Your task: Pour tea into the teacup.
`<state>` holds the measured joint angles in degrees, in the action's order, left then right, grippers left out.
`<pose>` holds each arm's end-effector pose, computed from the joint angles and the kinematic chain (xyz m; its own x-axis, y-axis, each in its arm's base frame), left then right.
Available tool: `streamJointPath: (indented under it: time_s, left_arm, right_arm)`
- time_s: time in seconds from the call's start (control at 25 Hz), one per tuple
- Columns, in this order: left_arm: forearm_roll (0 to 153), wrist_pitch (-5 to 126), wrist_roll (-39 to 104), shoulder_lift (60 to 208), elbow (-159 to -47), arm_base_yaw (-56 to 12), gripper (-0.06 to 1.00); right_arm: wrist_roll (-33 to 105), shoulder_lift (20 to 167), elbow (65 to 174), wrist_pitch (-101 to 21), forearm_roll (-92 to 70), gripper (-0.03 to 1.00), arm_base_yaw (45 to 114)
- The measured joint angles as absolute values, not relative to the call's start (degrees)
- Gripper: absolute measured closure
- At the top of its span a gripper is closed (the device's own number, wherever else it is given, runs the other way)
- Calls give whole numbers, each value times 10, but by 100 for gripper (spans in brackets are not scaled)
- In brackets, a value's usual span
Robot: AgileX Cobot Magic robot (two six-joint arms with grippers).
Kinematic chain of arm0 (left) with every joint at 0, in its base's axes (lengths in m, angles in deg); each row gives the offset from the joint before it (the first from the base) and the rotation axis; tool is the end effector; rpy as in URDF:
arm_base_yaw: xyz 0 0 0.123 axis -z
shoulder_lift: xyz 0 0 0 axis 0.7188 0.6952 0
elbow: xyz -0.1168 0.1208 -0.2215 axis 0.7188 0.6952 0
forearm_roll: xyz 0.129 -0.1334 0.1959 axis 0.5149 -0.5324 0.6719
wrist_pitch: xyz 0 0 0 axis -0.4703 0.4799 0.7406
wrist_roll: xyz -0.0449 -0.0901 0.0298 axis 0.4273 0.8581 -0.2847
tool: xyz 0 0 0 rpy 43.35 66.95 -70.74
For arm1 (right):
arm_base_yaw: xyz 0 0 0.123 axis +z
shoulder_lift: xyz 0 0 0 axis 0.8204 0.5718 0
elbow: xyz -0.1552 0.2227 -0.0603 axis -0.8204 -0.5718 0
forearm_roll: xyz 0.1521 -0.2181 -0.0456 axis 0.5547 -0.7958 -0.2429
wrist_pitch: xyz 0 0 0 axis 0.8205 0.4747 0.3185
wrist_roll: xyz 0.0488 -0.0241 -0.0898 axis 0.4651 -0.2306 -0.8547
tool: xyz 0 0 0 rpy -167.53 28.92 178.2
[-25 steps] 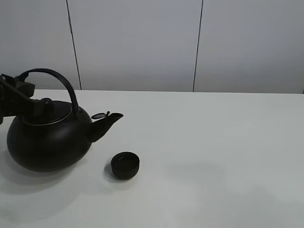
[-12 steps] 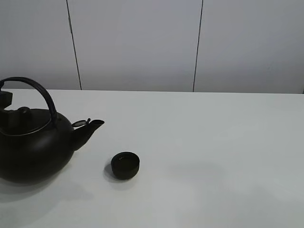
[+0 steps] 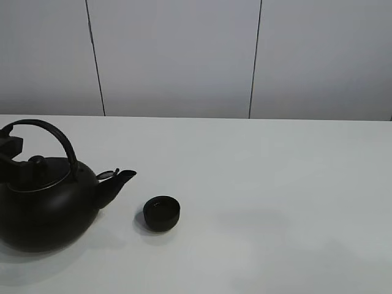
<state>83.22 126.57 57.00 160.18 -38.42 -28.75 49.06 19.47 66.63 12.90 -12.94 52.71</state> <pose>0.2432 -0.0642 0.0955 -0.2657 0.2053 -0.9419 0.2362 0.9611 0.1429 0.0298 0.0089 0.2695 -0.4780 -0.1053 -0.8720 -0.1028 0.9927 -0.0634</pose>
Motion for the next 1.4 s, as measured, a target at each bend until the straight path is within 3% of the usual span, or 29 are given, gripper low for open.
streamJointPath:
  time_s: [0.24,0.52,1.08,1.4]
  left_arm:
    - [830,1268,583,1603,-384,-287,83]
    - [831,1293,613,1602,-370,-287,70]
    - [747,1299,630,1523,-273,-291,69]
    - [853,1141,735,1520,-350,-409,68]
  right_arm:
    - [491,195,666,129,-129,55,527]
    - [491,195,666,129,-129,55,527]
    - [491,195,666,129,-129,55,527]
    - [491,195,666,129,-129,55,527]
